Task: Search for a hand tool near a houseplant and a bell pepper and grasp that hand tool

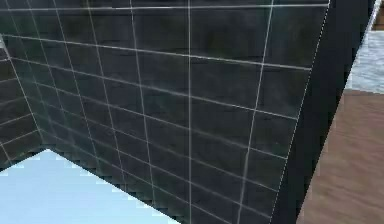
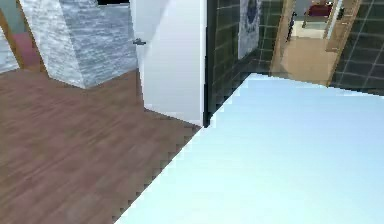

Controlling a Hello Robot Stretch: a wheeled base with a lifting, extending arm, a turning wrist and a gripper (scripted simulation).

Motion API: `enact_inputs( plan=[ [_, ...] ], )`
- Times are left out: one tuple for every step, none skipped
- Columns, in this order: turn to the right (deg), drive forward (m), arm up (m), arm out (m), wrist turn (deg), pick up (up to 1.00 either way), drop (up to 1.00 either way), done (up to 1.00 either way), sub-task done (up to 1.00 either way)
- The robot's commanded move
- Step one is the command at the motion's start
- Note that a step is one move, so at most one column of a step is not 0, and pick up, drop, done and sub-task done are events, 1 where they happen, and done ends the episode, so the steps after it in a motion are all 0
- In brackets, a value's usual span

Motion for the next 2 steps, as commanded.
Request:
enact_inputs(
  plan=[
    [45.0,0.00,0.00,0.00,0.0,0.00,0.00,0.00,0.00],
    [45.0,0.00,0.00,0.00,0.0,0.00,0.00,0.00,0.00]
  ],
)
